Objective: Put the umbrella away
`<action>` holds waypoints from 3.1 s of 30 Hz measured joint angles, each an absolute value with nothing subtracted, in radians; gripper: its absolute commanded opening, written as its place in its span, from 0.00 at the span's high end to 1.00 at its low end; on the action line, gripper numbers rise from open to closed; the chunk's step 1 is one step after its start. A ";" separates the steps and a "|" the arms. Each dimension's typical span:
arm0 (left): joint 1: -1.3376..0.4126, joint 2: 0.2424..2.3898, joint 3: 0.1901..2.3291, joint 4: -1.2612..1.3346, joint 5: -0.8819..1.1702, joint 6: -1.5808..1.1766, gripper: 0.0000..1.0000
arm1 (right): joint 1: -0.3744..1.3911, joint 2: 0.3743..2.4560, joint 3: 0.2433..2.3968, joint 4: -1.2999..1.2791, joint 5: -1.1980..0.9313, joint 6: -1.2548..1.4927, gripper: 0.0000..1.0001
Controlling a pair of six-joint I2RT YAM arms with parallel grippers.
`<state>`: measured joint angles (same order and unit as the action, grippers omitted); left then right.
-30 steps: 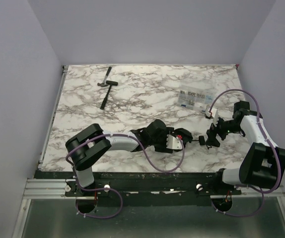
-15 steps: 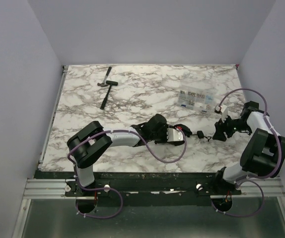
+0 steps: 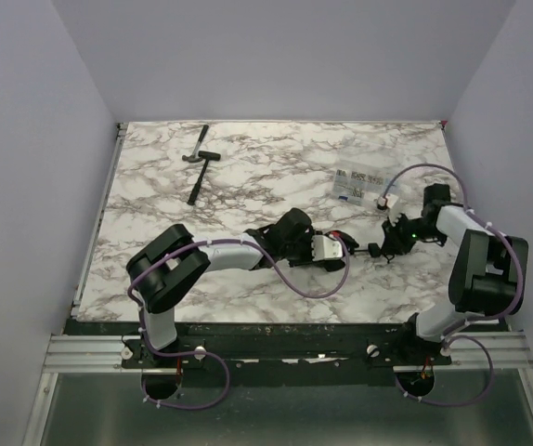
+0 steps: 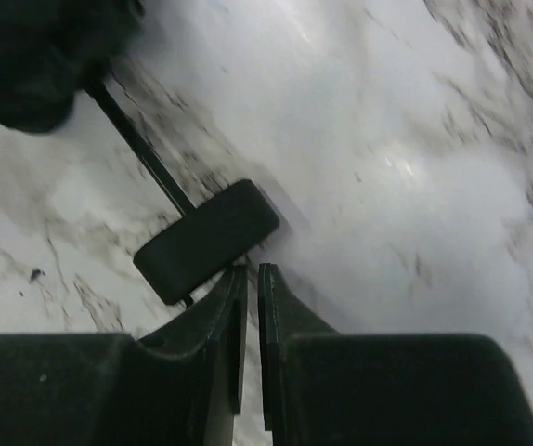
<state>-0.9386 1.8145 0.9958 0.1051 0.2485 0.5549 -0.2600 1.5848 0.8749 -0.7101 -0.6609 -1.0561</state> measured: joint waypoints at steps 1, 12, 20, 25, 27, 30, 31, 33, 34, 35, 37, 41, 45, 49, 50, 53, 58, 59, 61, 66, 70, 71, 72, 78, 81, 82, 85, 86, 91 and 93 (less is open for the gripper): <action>-0.938 1.815 0.999 0.103 0.250 0.552 0.85 | -0.210 1.586 0.872 -0.691 -0.656 -1.029 0.84; -0.905 1.816 1.023 0.039 0.243 0.526 0.87 | 0.038 1.628 0.889 -0.539 -0.532 -0.774 0.86; -0.902 1.821 1.036 0.025 0.242 0.511 0.90 | 0.022 1.641 0.905 -0.540 -0.502 -0.705 0.87; -0.906 1.840 1.035 0.086 0.268 0.503 0.90 | -0.173 1.643 0.903 -0.547 -0.534 -0.728 0.87; -0.905 1.840 1.031 0.096 0.274 0.501 0.90 | -0.247 1.643 0.902 -0.550 -0.532 -0.745 0.87; -0.905 1.841 1.027 0.106 0.279 0.498 0.90 | -0.264 1.642 0.900 -0.550 -0.534 -0.753 0.88; -0.905 1.841 1.026 0.109 0.281 0.496 0.90 | -0.259 1.642 0.900 -0.549 -0.534 -0.752 0.88; -0.905 1.842 1.026 0.112 0.284 0.492 0.90 | -0.237 1.642 0.900 -0.547 -0.533 -0.743 0.88; -0.905 1.843 1.026 0.114 0.286 0.488 0.90 | -0.214 1.642 0.900 -0.543 -0.532 -0.731 0.87; -0.905 1.844 1.026 0.117 0.289 0.485 0.90 | -0.178 1.642 0.899 -0.537 -0.530 -0.715 0.87; -0.905 1.846 1.028 0.120 0.292 0.480 0.91 | -0.064 1.642 0.897 -0.519 -0.531 -0.666 0.87; -0.902 1.847 1.037 0.090 0.294 0.464 0.91 | 0.178 1.667 0.925 -0.495 -0.510 -0.549 0.88; -0.881 1.834 1.037 0.059 0.292 0.448 0.91 | 0.218 1.687 0.957 -0.494 -0.459 -0.466 0.87; -0.881 1.834 1.037 0.066 0.293 0.447 0.88 | 0.192 1.663 0.936 -0.493 -0.450 -0.442 0.83; -0.884 1.837 1.037 0.077 0.293 0.447 0.85 | 0.169 1.651 0.930 -0.499 -0.460 -0.445 0.81; -0.894 1.843 1.036 0.097 0.297 0.447 0.66 | 0.101 1.599 0.912 -0.518 -0.481 -0.482 0.72; -0.898 1.834 1.002 0.144 0.295 0.442 0.41 | 0.038 1.477 0.868 -0.559 -0.485 -0.572 0.62; -0.899 1.830 0.994 0.150 0.295 0.434 0.37 | 0.038 1.460 0.865 -0.568 -0.485 -0.589 0.60; -0.901 1.812 0.971 0.153 0.293 0.422 0.31 | 0.040 1.438 0.865 -0.582 -0.488 -0.613 0.56; -0.902 1.740 0.909 0.122 0.284 0.399 0.25 | 0.040 1.404 0.879 -0.653 -0.522 -0.680 0.43; -0.903 1.654 0.895 0.110 0.276 0.395 0.25 | 0.040 1.369 0.944 -0.735 -0.553 -0.754 0.27; -0.904 1.629 0.894 0.109 0.273 0.395 0.25 | 0.040 1.359 0.966 -0.762 -0.563 -0.783 0.20; -0.903 1.597 0.891 0.110 0.267 0.395 0.25 | 0.040 1.348 0.988 -0.790 -0.576 -0.818 0.12; -0.891 1.367 0.773 0.128 0.206 0.333 0.18 | 0.125 1.279 1.068 -0.947 -0.666 -1.050 0.00; -0.878 1.216 0.663 0.153 0.151 0.254 0.01 | 0.334 1.234 1.050 -0.898 -0.654 -1.036 0.00; -0.875 1.155 0.622 0.158 0.136 0.230 0.01 | 0.408 1.223 1.036 -0.859 -0.635 -1.018 0.00; -0.862 0.941 0.500 0.164 0.078 0.138 0.01 | 0.595 1.248 1.003 -0.748 -0.551 -0.950 0.00; -0.857 0.866 0.464 0.155 0.058 0.103 0.01 | 0.632 1.278 1.003 -0.714 -0.517 -0.930 0.00; -0.845 0.525 0.374 0.068 -0.028 -0.005 0.01 | 0.701 1.468 0.999 -0.561 -0.352 -0.867 0.01; -0.844 0.396 0.354 0.020 -0.062 -0.033 0.01 | 0.711 1.514 0.989 -0.525 -0.301 -0.860 0.02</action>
<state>-0.8440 0.3958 0.3542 0.0196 -0.0616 -0.0330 0.7109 1.5139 0.9894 -0.5247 -0.3008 -0.8597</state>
